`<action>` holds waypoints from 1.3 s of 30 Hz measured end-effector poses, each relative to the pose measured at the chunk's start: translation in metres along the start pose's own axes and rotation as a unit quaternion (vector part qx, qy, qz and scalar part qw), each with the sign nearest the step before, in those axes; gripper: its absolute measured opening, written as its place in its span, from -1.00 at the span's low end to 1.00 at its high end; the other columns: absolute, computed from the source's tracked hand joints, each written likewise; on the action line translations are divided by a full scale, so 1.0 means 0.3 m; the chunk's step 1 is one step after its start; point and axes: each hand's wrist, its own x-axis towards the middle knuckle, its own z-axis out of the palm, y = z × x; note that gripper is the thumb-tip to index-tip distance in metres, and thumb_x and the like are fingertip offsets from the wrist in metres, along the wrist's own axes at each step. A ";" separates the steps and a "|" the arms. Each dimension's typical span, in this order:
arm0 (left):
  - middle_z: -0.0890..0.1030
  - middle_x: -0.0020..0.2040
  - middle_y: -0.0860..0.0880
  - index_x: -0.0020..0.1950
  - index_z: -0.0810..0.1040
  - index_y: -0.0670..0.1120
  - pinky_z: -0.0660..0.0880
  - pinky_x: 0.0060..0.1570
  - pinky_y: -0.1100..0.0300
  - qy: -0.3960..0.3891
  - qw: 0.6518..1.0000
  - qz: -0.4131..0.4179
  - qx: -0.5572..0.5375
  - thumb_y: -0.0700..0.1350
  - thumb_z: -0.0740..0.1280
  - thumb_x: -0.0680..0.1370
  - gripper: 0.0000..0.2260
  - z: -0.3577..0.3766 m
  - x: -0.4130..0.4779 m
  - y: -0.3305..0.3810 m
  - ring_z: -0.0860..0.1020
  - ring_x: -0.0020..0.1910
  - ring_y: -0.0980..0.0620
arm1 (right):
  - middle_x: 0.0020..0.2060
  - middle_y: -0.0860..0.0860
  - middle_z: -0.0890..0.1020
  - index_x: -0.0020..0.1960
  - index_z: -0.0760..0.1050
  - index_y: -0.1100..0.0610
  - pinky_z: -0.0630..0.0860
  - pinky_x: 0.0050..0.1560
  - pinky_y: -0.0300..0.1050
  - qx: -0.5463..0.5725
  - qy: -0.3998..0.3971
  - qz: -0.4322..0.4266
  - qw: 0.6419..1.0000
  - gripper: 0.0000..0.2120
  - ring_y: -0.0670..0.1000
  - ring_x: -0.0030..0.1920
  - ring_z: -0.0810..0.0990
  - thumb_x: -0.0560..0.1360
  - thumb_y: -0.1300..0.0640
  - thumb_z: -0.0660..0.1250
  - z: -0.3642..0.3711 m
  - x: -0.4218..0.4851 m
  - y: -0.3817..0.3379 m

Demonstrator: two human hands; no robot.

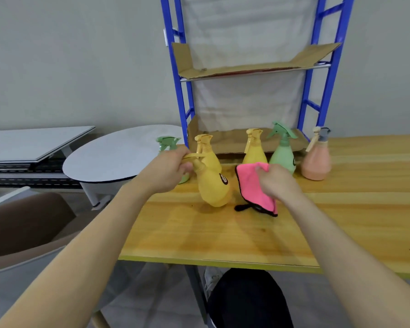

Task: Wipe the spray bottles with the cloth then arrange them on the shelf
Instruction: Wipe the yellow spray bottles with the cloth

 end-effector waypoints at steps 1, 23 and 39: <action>0.63 -0.09 0.05 0.11 0.47 0.02 0.44 -0.19 0.12 0.000 1.000 -0.003 -0.021 -0.07 0.31 0.74 -0.96 0.018 0.010 0.030 0.58 -0.14 0.04 | -0.19 0.13 0.63 0.09 0.57 0.21 0.42 -0.22 -0.03 0.014 0.046 -0.001 0.999 -0.54 0.19 -0.13 0.62 0.77 -0.09 0.03 -0.027 -0.002 0.003; 0.70 -0.22 0.04 0.18 0.50 0.03 0.60 -0.16 0.10 0.020 0.991 -0.059 -0.115 0.10 0.27 0.74 -0.84 0.196 -0.035 0.117 0.66 -0.22 0.09 | 0.33 -0.02 0.53 0.48 0.39 0.03 0.47 0.38 0.08 -0.073 -0.008 -0.306 0.949 -0.58 0.05 0.35 0.49 0.76 -0.19 0.07 0.187 -0.057 -0.028; 0.70 -0.23 0.06 0.16 0.50 -0.02 0.50 -0.17 0.34 0.035 0.985 -0.022 -0.170 0.00 0.31 0.74 -0.89 0.256 -0.062 0.081 0.65 -0.19 0.19 | 0.09 -0.11 0.65 0.28 0.51 -0.06 0.51 0.24 0.03 -0.034 0.044 -0.307 0.950 -0.66 -0.03 0.13 0.58 0.78 -0.16 0.02 0.228 -0.044 -0.006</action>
